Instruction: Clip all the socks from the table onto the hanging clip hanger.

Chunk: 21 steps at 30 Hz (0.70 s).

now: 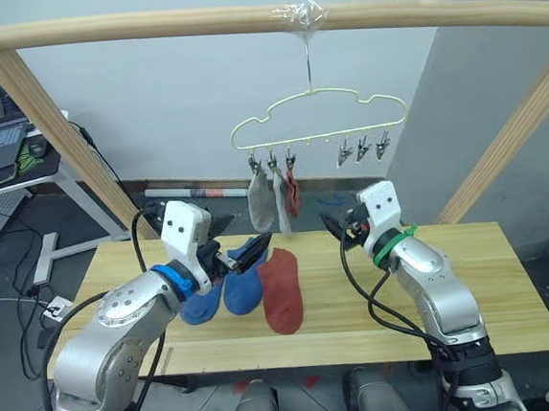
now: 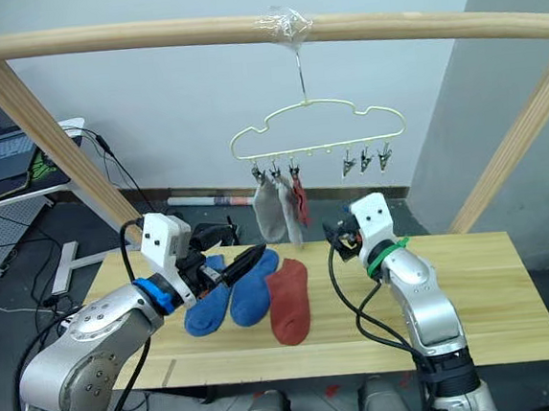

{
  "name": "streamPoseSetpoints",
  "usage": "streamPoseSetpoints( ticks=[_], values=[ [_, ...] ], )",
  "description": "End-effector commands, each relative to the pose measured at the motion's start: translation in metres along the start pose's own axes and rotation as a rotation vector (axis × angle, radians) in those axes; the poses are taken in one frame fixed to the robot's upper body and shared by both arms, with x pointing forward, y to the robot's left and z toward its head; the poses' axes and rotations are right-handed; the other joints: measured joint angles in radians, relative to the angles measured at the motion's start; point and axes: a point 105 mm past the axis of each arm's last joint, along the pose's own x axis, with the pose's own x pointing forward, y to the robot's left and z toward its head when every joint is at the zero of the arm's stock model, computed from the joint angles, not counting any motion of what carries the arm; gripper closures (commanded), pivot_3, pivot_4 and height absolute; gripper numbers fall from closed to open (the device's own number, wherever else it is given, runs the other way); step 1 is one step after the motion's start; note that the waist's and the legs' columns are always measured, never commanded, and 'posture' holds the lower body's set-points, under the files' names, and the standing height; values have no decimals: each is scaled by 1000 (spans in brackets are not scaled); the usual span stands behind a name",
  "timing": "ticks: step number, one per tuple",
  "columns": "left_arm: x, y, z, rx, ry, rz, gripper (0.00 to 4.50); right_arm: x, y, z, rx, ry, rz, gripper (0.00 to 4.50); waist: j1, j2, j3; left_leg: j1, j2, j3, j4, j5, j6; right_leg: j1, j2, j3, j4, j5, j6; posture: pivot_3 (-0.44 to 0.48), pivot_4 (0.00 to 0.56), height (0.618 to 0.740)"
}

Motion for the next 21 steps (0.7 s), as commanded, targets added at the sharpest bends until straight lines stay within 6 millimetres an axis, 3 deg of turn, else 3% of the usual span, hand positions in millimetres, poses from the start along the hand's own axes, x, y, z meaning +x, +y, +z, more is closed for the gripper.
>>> streamPoseSetpoints(
  ticks=[1,2,5,9,19,21],
  values=[
    [1,-7,10,73,-63,-37,0,1,-3,27,-28,-66,-39,2041,1,0,0,-1,0,0,0,0,0,0,0,0,0,0,0,129,171,740],
    [2,-5,12,81,-76,-29,0,4,-4,34,-29,-82,-59,2369,1,0,0,-1,0,1,0,0,0,0,0,0,0,0,0,129,171,740],
    [4,-3,17,98,-98,-27,0,9,-10,53,-5,-143,-112,2369,-2,0,0,-1,0,0,-4,0,0,-2,0,0,0,-1,-2,124,168,740],
    [6,3,20,112,-114,-15,0,13,-14,54,13,-138,-149,3172,-5,0,0,0,0,-1,-7,0,0,-2,1,-1,1,-2,-4,130,167,740],
    [6,5,21,115,-125,-1,0,19,-14,49,22,-116,-160,3172,-6,0,0,0,0,-1,-7,0,0,-1,1,-1,1,-2,-3,148,159,740],
    [6,4,23,121,-132,2,0,20,-16,49,30,-115,-174,2802,-6,0,0,0,0,-1,-7,0,0,-1,1,-1,1,-2,-3,154,159,740]
  ],
)
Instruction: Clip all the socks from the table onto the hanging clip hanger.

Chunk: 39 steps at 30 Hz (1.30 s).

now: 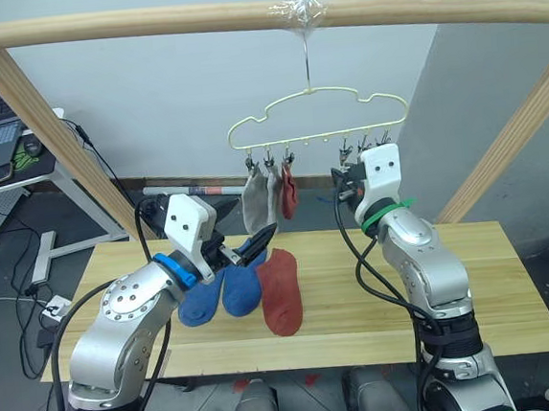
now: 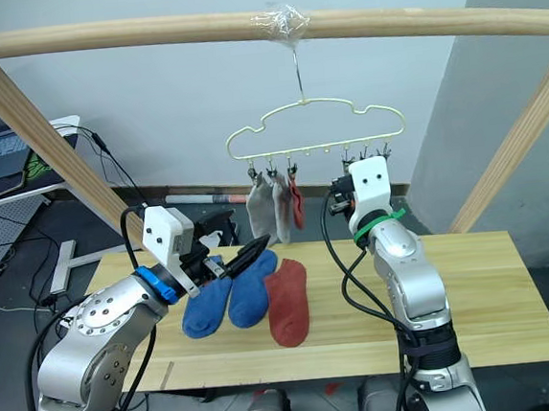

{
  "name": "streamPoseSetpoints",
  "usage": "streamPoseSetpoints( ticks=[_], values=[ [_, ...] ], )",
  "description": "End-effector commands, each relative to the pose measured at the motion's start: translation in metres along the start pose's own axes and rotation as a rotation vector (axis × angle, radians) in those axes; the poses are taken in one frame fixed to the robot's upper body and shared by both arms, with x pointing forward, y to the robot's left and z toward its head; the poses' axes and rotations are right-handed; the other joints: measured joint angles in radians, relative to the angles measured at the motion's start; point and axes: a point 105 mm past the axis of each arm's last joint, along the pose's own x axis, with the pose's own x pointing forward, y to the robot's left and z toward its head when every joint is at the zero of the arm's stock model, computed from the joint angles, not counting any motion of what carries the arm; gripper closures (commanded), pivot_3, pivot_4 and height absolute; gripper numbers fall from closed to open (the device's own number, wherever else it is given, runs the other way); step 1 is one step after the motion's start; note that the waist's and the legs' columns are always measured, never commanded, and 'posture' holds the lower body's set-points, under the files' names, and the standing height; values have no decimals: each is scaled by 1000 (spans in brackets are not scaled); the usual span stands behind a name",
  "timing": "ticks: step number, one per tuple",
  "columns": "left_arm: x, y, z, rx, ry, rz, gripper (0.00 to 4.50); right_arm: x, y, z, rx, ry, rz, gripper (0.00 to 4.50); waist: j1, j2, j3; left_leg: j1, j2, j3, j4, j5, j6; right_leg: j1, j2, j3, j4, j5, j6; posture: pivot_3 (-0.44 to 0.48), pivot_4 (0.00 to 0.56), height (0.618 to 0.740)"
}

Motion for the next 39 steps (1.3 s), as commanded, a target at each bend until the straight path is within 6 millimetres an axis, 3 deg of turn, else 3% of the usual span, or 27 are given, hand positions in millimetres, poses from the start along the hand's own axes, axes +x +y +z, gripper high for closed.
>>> streamPoseSetpoints(
  ticks=[1,3,13,27,39],
  values=[
    [0,0,13,39,-52,10,0,3,0,17,8,-61,-12,2626,0,0,0,0,0,0,0,0,0,0,0,0,0,0,0,154,159,740],
    [1,-1,13,42,-54,8,0,5,0,17,8,-61,-15,1964,0,0,0,0,0,0,0,0,0,0,0,0,0,0,0,154,159,740],
    [3,2,17,60,-59,-2,0,18,-4,15,31,-48,-53,1964,0,0,0,0,0,0,0,0,0,0,0,0,0,0,0,165,166,740],
    [14,-5,46,78,-145,-22,0,33,-16,12,75,-18,-86,1964,3,0,0,0,0,-1,-1,0,0,0,0,-1,0,0,0,199,176,740],
    [21,-10,65,92,-191,-49,0,41,-2,24,39,-68,-17,1964,6,1,0,0,0,-1,-2,0,0,0,0,-1,0,0,0,209,182,740]
  ],
)
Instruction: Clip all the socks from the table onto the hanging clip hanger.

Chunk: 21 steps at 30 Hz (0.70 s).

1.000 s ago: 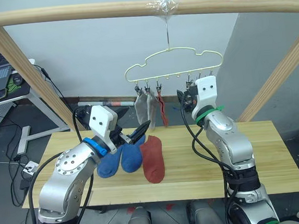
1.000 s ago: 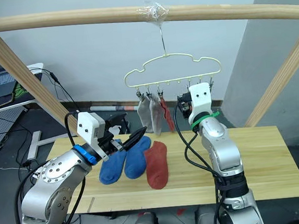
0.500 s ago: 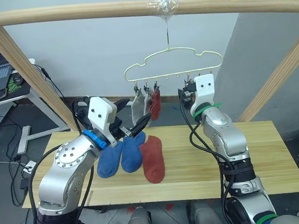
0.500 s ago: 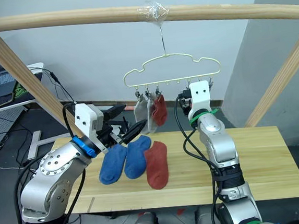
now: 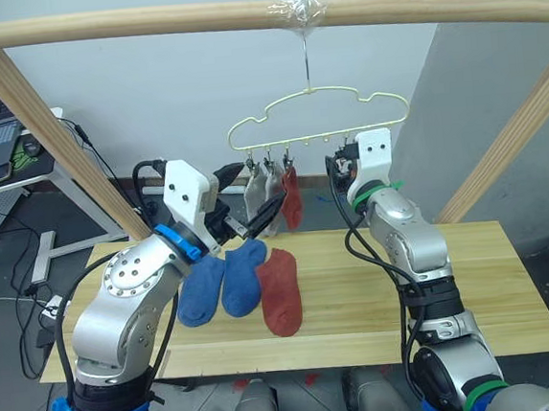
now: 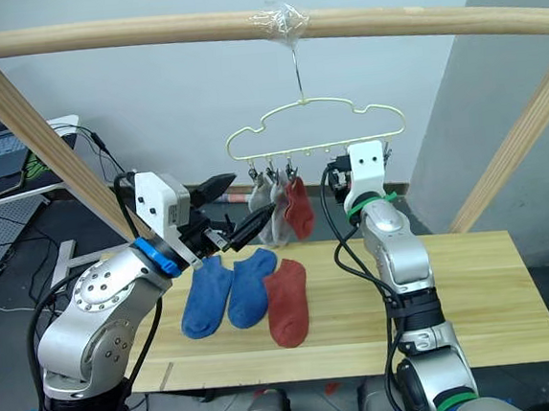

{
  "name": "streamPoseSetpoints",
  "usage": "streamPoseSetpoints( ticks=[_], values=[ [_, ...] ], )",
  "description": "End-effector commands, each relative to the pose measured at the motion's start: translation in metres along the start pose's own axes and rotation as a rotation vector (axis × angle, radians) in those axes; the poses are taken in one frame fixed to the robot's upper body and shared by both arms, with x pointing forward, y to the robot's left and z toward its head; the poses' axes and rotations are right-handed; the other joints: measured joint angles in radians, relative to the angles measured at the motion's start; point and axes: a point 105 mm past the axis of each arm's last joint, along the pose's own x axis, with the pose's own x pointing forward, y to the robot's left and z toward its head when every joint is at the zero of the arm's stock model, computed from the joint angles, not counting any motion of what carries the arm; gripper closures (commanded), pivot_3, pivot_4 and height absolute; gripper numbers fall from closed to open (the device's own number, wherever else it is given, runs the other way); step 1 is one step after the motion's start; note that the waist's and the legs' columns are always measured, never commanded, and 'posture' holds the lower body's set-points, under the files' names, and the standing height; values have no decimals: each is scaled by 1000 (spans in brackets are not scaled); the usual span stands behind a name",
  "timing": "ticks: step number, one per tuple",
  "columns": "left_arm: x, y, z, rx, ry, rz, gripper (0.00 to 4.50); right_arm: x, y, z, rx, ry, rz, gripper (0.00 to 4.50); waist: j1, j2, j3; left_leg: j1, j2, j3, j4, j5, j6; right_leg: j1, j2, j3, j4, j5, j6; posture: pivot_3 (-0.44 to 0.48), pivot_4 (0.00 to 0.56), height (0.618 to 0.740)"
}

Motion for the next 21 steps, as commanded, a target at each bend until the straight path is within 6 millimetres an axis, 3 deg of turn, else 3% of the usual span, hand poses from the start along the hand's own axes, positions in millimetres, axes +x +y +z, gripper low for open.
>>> streamPoseSetpoints(
  ticks=[1,21],
  values=[
    [4,-8,18,24,-62,-34,0,2,6,21,-9,-79,27,1964,0,0,0,0,0,0,0,0,0,0,0,0,0,0,0,209,182,740],
    [10,-10,27,29,-92,-52,0,16,4,28,-21,-112,15,1964,2,0,0,0,0,0,-1,0,0,0,0,0,0,0,0,207,184,740]
  ],
)
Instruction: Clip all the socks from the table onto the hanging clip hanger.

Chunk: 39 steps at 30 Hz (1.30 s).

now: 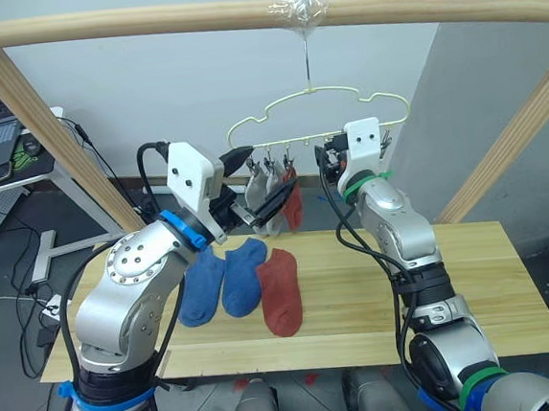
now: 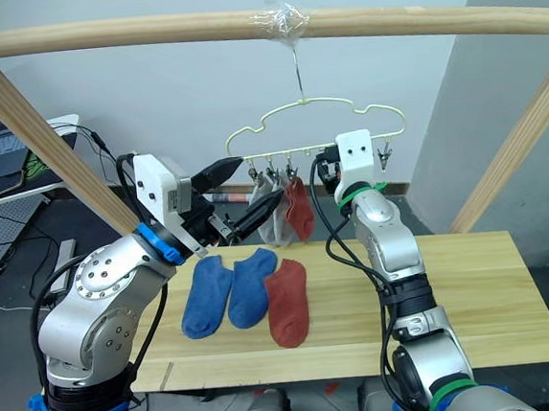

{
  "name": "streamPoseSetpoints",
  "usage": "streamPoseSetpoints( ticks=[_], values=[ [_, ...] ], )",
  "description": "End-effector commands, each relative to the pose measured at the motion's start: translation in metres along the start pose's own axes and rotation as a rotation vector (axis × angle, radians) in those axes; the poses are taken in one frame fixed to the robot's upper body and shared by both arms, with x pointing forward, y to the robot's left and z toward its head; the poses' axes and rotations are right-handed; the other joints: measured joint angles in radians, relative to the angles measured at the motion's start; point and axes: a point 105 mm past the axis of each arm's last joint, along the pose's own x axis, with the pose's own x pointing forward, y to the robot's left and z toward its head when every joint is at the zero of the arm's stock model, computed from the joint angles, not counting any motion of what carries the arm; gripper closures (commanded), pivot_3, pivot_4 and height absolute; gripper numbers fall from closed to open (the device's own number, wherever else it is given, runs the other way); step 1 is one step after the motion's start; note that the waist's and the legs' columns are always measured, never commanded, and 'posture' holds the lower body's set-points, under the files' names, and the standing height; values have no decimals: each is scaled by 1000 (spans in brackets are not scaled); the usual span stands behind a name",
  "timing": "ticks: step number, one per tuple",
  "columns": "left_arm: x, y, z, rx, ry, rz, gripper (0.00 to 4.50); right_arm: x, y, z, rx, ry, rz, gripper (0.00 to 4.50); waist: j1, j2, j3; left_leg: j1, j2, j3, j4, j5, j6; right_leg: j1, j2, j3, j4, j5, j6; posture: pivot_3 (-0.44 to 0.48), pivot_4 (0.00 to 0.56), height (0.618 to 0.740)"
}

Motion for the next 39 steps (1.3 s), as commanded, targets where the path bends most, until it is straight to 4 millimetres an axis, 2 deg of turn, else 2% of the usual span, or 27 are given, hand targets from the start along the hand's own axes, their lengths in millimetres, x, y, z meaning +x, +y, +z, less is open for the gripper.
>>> streamPoseSetpoints(
  ticks=[1,5,6,9,12,15,18,23,26,28,29,32,35,39],
  values=[
    [2,-5,13,25,-46,-17,0,2,0,23,-6,-84,-4,1964,0,0,0,0,0,0,0,0,0,0,0,0,0,0,0,207,184,740],
    [3,-4,13,25,-48,-17,0,3,-2,23,0,-86,-10,1964,0,0,0,0,0,0,0,0,0,0,0,0,0,0,0,206,187,740],
    [3,-4,13,24,-49,-16,0,3,-3,23,1,-86,-16,2127,0,0,0,0,0,0,0,0,0,0,0,0,0,0,0,206,187,740],
    [3,-5,14,24,-52,-17,0,3,-6,23,2,-89,-22,2809,0,0,0,0,0,0,0,0,0,0,0,0,0,0,0,206,187,740],
    [4,-5,14,25,-52,-19,0,2,-6,24,3,-91,-23,3866,0,0,0,0,0,0,0,0,0,0,0,0,0,0,0,206,187,740],
    [4,-5,14,21,-52,-20,0,2,-7,24,3,-93,-26,4487,0,1,0,0,0,0,0,0,0,0,0,0,0,0,0,206,187,740],
    [4,-6,10,13,-45,-20,0,2,-7,24,1,-93,-26,4487,0,1,1,0,0,0,0,0,0,0,0,0,0,0,0,196,190,740],
    [0,-11,-11,-42,21,-4,0,0,-8,22,-2,-84,-16,4487,-2,1,1,0,0,0,0,0,0,0,0,0,0,-1,-1,196,190,740],
    [-10,-7,-56,-93,183,68,0,0,-8,20,-17,-67,17,4487,-4,2,2,0,0,0,-1,0,0,0,0,0,0,-1,-1,189,195,740],
    [-22,-5,-103,-54,307,124,0,-2,-7,17,-34,-48,56,4487,-6,3,2,1,0,0,-1,0,0,0,0,0,0,-1,-1,169,199,740],
    [-28,-8,-119,-23,348,125,0,-2,-6,17,-38,-44,70,4487,-8,4,3,1,0,1,-1,0,0,0,0,1,0,-1,-2,161,199,740],
    [-33,-16,-172,-138,448,190,0,-5,-6,16,-34,-36,78,4487,-7,6,4,1,0,1,-2,0,0,-1,0,1,0,-2,-2,150,199,740],
    [-28,-18,-202,-159,501,257,0,-8,-4,14,-28,-26,78,4487,-1,5,6,0,0,0,-2,0,0,-1,0,0,0,-2,-2,143,198,740],
    [-19,-22,-222,-171,531,275,0,-11,-2,12,-24,-13,79,4487,-4,6,6,0,0,0,-2,0,0,-1,0,0,0,-2,-2,111,195,740]
  ],
)
